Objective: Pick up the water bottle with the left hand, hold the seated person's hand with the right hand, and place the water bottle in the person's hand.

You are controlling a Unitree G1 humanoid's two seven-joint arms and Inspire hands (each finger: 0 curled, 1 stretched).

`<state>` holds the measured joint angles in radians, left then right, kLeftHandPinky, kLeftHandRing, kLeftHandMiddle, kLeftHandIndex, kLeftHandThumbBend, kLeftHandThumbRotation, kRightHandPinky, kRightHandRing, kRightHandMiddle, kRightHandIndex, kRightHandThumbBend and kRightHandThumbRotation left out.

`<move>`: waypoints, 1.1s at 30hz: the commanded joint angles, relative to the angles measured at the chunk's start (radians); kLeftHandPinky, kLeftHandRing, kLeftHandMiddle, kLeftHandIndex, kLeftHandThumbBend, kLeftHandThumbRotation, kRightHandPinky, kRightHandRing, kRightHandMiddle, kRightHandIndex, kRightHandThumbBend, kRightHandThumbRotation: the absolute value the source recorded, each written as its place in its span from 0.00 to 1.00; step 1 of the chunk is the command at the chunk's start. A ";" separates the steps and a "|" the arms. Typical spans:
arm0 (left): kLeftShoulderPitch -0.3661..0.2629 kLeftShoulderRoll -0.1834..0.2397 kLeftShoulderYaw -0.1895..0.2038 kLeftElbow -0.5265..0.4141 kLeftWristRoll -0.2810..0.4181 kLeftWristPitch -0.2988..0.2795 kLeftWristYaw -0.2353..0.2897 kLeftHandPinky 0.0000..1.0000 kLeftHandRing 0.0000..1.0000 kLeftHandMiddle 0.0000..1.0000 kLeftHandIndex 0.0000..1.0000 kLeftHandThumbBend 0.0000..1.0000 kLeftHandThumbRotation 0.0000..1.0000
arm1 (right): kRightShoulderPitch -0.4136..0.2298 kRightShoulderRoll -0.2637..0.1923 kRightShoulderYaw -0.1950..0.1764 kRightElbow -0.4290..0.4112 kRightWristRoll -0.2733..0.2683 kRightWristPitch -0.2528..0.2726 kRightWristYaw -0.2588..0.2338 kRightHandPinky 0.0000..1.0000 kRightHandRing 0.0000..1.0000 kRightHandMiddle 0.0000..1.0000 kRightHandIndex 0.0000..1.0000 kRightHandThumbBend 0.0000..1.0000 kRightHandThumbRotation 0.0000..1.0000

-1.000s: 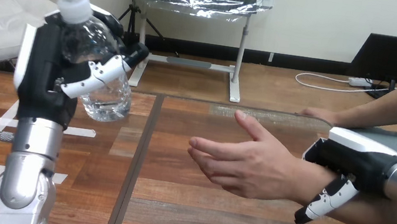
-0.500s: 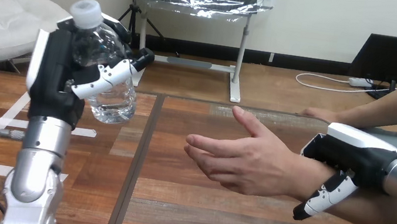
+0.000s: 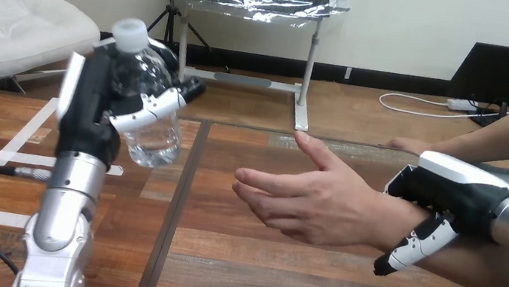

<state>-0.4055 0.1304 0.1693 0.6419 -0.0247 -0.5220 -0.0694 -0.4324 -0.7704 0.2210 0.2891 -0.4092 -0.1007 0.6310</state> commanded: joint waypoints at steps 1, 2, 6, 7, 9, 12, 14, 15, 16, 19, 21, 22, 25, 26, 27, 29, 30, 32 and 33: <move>-0.128 0.003 -0.017 0.069 0.015 -0.052 0.010 0.27 0.32 0.37 0.40 0.60 0.00 | -0.067 -0.002 -0.017 -0.009 -0.008 0.022 -0.006 0.20 0.26 0.33 0.34 0.82 0.17; -0.133 0.003 -0.018 0.078 0.015 -0.054 0.012 0.27 0.32 0.37 0.40 0.60 0.00 | -0.068 -0.001 -0.016 -0.010 -0.009 0.023 -0.005 0.20 0.26 0.33 0.34 0.81 0.17; -0.161 -0.006 -0.021 0.121 0.014 -0.059 0.014 0.28 0.33 0.38 0.41 0.60 0.00 | -0.071 0.004 -0.014 -0.011 -0.007 0.024 -0.004 0.20 0.26 0.33 0.34 0.81 0.17; -0.168 -0.007 -0.022 0.133 0.015 -0.063 0.016 0.28 0.33 0.39 0.41 0.60 0.00 | -0.072 0.005 -0.014 -0.011 -0.006 0.023 -0.004 0.20 0.26 0.33 0.34 0.81 0.17; -0.180 -0.011 -0.024 0.149 0.016 -0.067 0.019 0.28 0.33 0.39 0.41 0.60 0.00 | -0.073 0.007 -0.013 -0.013 -0.006 0.025 -0.003 0.20 0.25 0.33 0.34 0.81 0.17; -0.196 -0.018 -0.026 0.171 0.016 -0.068 0.022 0.29 0.33 0.39 0.41 0.59 0.00 | -0.076 0.011 -0.011 -0.017 -0.007 0.030 0.000 0.19 0.25 0.32 0.34 0.81 0.17; -0.206 -0.020 -0.026 0.187 0.016 -0.069 0.024 0.29 0.34 0.39 0.42 0.59 0.00 | -0.078 0.014 -0.010 -0.016 -0.008 0.031 0.001 0.19 0.25 0.32 0.34 0.81 0.18; -0.213 -0.024 -0.025 0.198 0.012 -0.069 0.021 0.29 0.34 0.39 0.42 0.59 0.00 | -0.079 0.016 -0.009 -0.016 -0.009 0.029 0.000 0.19 0.25 0.32 0.34 0.81 0.18; -0.218 -0.026 -0.024 0.207 0.009 -0.069 0.019 0.29 0.34 0.39 0.42 0.59 0.00 | -0.080 0.017 -0.009 -0.016 -0.010 0.029 -0.001 0.19 0.25 0.32 0.35 0.81 0.18; -0.235 -0.034 -0.020 0.236 -0.001 -0.072 0.010 0.30 0.34 0.40 0.42 0.59 0.00 | -0.083 0.022 -0.006 -0.016 -0.014 0.025 -0.002 0.19 0.25 0.32 0.35 0.81 0.18; -0.245 -0.040 -0.017 0.251 -0.009 -0.074 0.004 0.30 0.34 0.40 0.42 0.59 0.00 | -0.086 0.025 -0.004 -0.019 -0.019 0.030 -0.001 0.19 0.25 0.32 0.35 0.80 0.18; -0.249 -0.043 -0.016 0.257 -0.012 -0.074 0.001 0.30 0.34 0.40 0.42 0.59 0.00 | -0.088 0.027 -0.003 -0.021 -0.021 0.035 0.001 0.19 0.25 0.32 0.35 0.80 0.18; -0.263 -0.049 -0.017 0.279 -0.013 -0.079 0.004 0.30 0.35 0.41 0.43 0.59 0.00 | -0.092 0.034 0.000 -0.028 -0.024 0.048 0.006 0.19 0.25 0.33 0.35 0.80 0.18; -0.266 -0.049 -0.017 0.286 -0.012 -0.081 0.005 0.31 0.35 0.41 0.43 0.59 0.00 | -0.093 0.035 0.000 -0.029 -0.025 0.051 0.007 0.20 0.26 0.33 0.35 0.80 0.18; -0.271 -0.053 -0.017 0.294 -0.014 -0.084 0.003 0.31 0.35 0.41 0.43 0.59 0.00 | -0.096 0.038 0.003 -0.033 -0.028 0.056 0.009 0.20 0.26 0.33 0.35 0.80 0.18; -0.278 -0.057 -0.016 0.304 -0.018 -0.088 -0.001 0.31 0.35 0.41 0.43 0.60 0.00 | -0.099 0.041 0.006 -0.037 -0.032 0.062 0.012 0.20 0.26 0.33 0.35 0.80 0.19; -0.281 -0.062 -0.017 0.309 -0.019 -0.091 -0.001 0.31 0.35 0.41 0.43 0.60 0.00 | -0.102 0.042 0.009 -0.040 -0.038 0.064 0.013 0.21 0.27 0.33 0.35 0.80 0.20; -0.286 -0.066 -0.018 0.316 -0.019 -0.095 -0.001 0.31 0.36 0.41 0.43 0.60 0.00 | -0.105 0.044 0.013 -0.043 -0.044 0.067 0.015 0.21 0.27 0.34 0.35 0.80 0.21; -0.290 -0.070 -0.018 0.324 -0.020 -0.098 -0.002 0.31 0.36 0.41 0.43 0.60 0.00 | -0.108 0.046 0.016 -0.044 -0.048 0.065 0.013 0.21 0.27 0.34 0.35 0.80 0.21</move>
<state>-0.5322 0.0846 0.1595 0.9529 -0.0317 -0.5503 -0.0640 -0.4405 -0.7304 0.2381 0.2541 -0.4325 -0.0711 0.6464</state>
